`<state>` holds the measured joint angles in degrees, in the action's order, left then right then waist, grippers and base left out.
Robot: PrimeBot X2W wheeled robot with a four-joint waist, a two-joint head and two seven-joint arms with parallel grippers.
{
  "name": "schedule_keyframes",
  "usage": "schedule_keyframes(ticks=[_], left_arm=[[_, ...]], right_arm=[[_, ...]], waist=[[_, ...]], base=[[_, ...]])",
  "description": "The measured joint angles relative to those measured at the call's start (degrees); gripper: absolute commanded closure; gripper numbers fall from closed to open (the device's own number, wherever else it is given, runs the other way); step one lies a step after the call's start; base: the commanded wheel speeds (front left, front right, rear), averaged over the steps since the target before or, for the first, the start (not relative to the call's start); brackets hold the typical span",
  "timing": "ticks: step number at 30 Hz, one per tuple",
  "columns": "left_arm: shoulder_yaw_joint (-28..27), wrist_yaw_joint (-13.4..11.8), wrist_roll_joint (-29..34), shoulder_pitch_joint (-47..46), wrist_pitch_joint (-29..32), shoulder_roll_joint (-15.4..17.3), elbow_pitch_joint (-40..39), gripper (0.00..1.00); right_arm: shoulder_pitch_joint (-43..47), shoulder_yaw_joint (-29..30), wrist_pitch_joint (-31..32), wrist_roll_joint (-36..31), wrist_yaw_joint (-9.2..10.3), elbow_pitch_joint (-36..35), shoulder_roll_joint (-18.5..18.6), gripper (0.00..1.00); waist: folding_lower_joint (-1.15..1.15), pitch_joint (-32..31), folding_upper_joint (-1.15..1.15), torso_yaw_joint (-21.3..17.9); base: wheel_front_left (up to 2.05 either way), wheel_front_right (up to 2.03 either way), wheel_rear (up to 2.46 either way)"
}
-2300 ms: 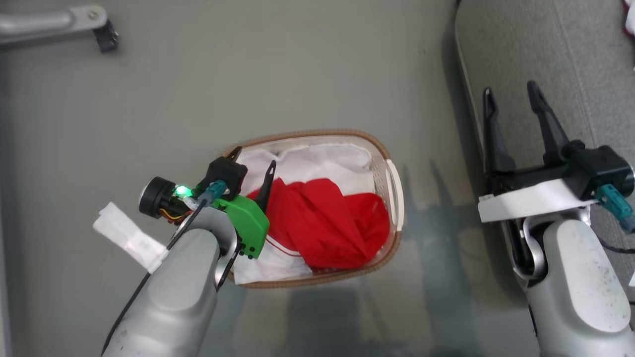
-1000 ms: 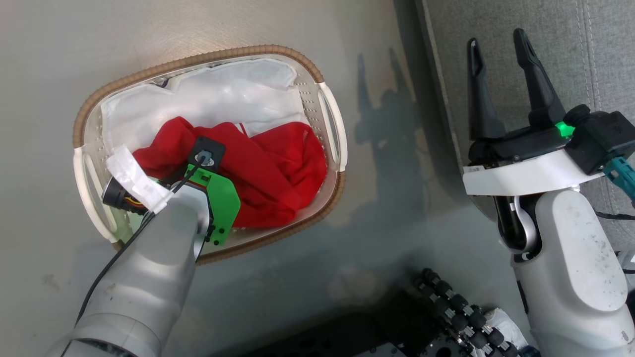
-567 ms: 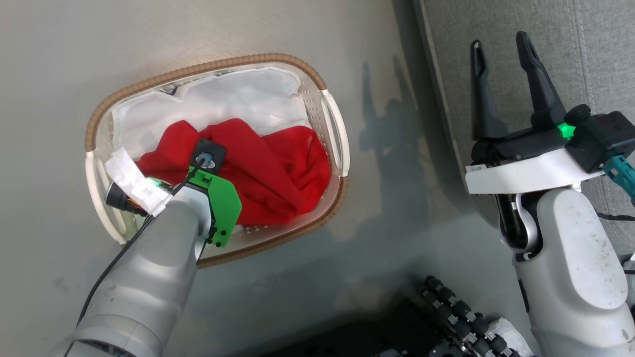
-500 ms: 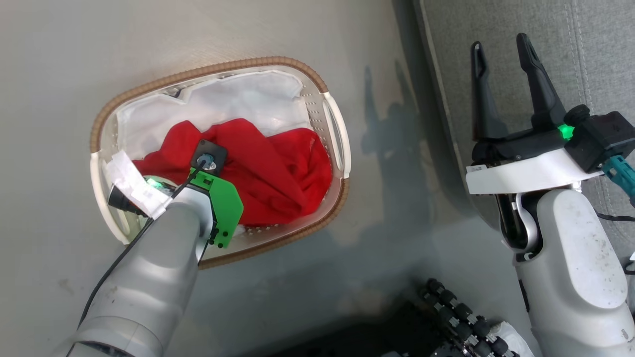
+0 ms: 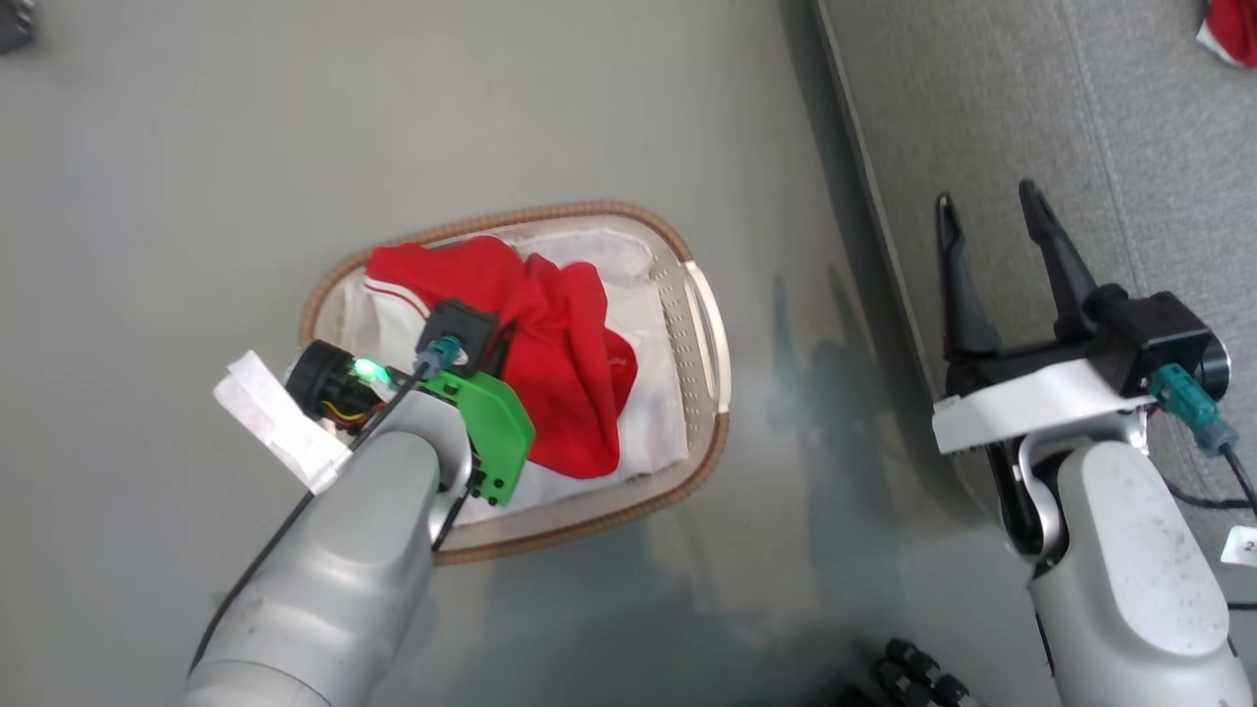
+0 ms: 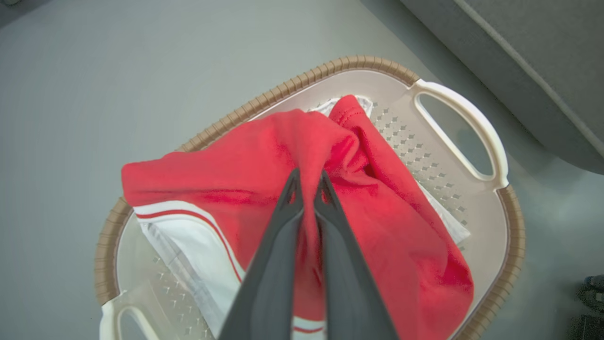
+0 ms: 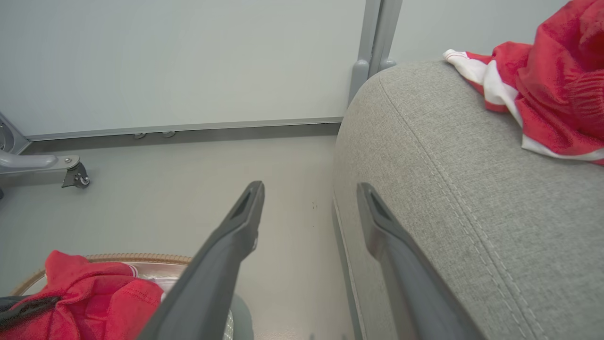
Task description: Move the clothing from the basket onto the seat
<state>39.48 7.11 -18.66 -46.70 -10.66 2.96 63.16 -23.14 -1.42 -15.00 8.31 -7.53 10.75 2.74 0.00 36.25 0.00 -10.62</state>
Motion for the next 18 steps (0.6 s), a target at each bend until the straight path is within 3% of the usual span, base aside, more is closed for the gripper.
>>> schedule_keyframes(ticks=[8, 18], left_arm=[[4.54, 0.26, -4.2, 2.19, -0.82, -0.04, -9.39, 1.0], [10.47, 0.29, -8.37, -0.38, 4.86, 1.7, -20.53, 1.0]], right_arm=[[5.28, 1.07, 0.0, -1.35, 0.0, 3.46, -0.01, 0.0], [9.71, 0.52, 0.0, -1.79, 0.0, 5.81, 0.01, 0.0]], waist=[[0.0, -9.59, 0.0, 2.91], [0.0, -21.93, 0.0, 5.55]], base=[[0.0, 0.0, 0.0], [0.0, 0.0, 0.0]])
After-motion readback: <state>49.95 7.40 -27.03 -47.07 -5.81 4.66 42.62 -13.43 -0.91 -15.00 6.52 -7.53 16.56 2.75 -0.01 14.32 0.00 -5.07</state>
